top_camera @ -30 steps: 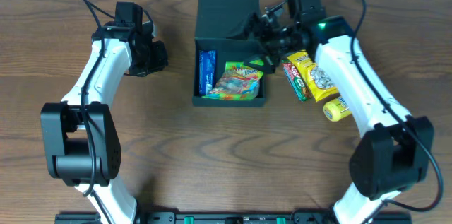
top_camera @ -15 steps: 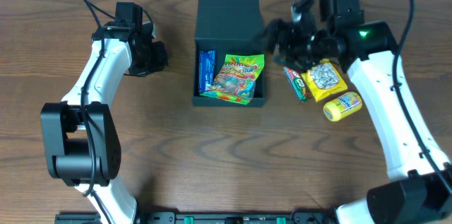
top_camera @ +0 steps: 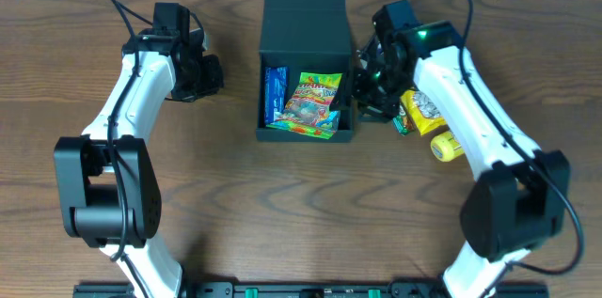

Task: Pack container
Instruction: 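Push the gummy bag down into the box with the right gripper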

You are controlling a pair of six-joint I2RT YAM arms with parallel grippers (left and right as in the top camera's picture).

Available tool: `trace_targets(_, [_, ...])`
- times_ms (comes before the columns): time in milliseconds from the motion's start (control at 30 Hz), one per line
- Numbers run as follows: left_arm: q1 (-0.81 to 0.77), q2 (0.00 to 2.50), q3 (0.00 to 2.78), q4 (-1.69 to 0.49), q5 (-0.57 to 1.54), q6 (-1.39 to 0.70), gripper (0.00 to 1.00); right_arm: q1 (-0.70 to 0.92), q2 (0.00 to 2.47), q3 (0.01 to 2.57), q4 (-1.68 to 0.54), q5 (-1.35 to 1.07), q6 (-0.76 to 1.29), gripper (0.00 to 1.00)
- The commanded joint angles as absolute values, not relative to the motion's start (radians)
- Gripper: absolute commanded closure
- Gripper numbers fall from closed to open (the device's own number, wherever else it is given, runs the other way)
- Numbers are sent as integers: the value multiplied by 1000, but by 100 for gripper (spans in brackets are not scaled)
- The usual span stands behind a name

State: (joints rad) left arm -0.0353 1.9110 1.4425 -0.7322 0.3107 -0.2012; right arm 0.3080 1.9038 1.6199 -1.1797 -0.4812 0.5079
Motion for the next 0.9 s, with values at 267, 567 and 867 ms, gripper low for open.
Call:
trace_targets(267, [-33,1888,1464,-722,304,-179,94,316,2013,1622,-1140,-449,500,50])
trace_targets(567, [-33,1888,1464,-722,304,-179,94,355,2014,1622,-1129,-445,533,60])
trace_targets(867, [-33,1888,1464,-738,308,-179,95,461,2014,1622,-1106,-245,699,60])
